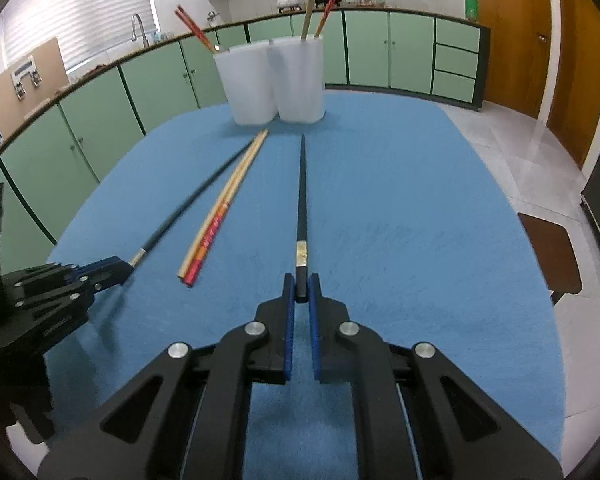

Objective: Organize utensils

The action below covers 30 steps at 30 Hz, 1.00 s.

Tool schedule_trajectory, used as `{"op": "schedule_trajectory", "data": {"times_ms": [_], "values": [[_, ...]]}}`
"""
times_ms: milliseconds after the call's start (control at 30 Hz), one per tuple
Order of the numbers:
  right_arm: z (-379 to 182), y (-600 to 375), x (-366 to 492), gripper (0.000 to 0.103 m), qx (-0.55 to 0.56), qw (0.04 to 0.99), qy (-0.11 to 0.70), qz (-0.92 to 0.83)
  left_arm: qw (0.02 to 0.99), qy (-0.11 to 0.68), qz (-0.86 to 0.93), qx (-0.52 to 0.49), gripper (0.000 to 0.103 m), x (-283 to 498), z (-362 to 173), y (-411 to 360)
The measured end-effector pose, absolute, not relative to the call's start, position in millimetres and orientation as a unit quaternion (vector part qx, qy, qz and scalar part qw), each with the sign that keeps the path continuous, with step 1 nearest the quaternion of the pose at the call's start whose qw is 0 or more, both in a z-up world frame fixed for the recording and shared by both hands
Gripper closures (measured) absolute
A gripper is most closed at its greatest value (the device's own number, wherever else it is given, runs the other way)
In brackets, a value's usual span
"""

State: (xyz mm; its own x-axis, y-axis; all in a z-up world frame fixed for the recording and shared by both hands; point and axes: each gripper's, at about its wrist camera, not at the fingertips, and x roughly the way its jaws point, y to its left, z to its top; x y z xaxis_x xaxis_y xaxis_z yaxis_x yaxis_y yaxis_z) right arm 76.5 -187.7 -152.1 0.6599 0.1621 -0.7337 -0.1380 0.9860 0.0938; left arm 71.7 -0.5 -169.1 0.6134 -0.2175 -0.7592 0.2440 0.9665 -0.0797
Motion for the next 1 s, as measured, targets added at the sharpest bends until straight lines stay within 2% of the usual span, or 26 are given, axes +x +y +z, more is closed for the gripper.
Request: {"op": "schedule_trajectory", "data": {"times_ms": [533, 700, 1000], "values": [[-166.4, -185.6, 94.1, 0.096, 0.013, 0.899, 0.43, 0.084, 0.896, 0.427, -0.124, 0.017, 0.088, 78.0, -171.4, -6.8], [-168.8, -183.5, 94.9, 0.096, 0.007, 0.899, 0.431, 0.082, 0.896, 0.427, -0.12, 0.008, 0.095, 77.0, -170.9, -0.9], [-165.1, -189.1, 94.2, 0.097, 0.025, 0.901, 0.424, 0.088, 0.899, 0.422, -0.115, 0.003, 0.096, 74.9, -161.2, 0.7]]}}
